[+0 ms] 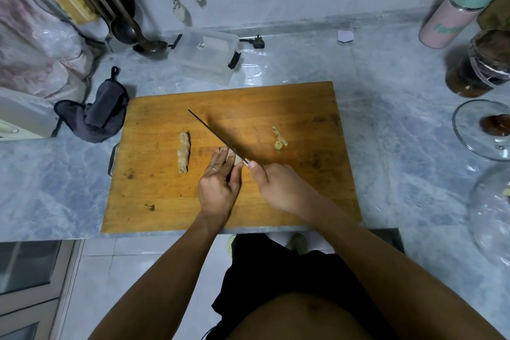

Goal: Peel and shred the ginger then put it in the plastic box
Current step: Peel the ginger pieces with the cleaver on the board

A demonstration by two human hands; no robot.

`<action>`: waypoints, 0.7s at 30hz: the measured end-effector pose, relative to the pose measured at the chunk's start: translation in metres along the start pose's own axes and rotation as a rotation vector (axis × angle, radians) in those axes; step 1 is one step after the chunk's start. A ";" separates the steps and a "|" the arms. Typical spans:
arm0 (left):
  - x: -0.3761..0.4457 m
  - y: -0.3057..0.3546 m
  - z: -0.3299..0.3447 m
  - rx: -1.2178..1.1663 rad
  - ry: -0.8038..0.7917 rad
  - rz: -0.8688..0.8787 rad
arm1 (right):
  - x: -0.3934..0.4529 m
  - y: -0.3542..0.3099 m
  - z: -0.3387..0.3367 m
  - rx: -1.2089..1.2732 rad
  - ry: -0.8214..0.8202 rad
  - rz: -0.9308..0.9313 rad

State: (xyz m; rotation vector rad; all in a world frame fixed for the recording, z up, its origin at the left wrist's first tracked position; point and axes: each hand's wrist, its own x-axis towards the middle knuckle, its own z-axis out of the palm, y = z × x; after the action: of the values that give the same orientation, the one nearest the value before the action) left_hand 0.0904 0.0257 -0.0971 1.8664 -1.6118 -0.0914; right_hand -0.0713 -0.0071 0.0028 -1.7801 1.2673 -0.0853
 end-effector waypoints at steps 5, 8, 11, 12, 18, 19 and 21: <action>0.000 -0.003 0.001 -0.059 0.008 -0.033 | 0.000 0.003 -0.008 0.008 0.009 -0.008; 0.001 -0.003 0.002 -0.076 -0.013 -0.071 | -0.004 0.011 -0.006 0.032 -0.025 0.003; 0.001 -0.003 0.002 -0.092 -0.018 -0.059 | 0.000 0.011 -0.005 0.039 -0.030 0.032; 0.001 -0.004 0.001 -0.092 -0.016 -0.059 | 0.000 0.011 -0.005 0.052 -0.023 0.032; 0.002 0.002 -0.004 -0.150 -0.018 -0.122 | -0.015 0.005 0.021 0.016 0.051 0.070; 0.003 0.003 -0.006 -0.164 -0.025 -0.144 | -0.016 0.004 0.022 0.019 0.060 0.080; 0.003 0.003 -0.009 -0.215 -0.041 -0.188 | -0.017 0.008 0.016 0.022 0.077 0.080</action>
State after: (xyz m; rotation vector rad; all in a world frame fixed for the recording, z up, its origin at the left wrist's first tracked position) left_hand 0.0924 0.0272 -0.0870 1.8520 -1.3896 -0.3713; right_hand -0.0764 0.0156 -0.0044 -1.7196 1.3857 -0.1236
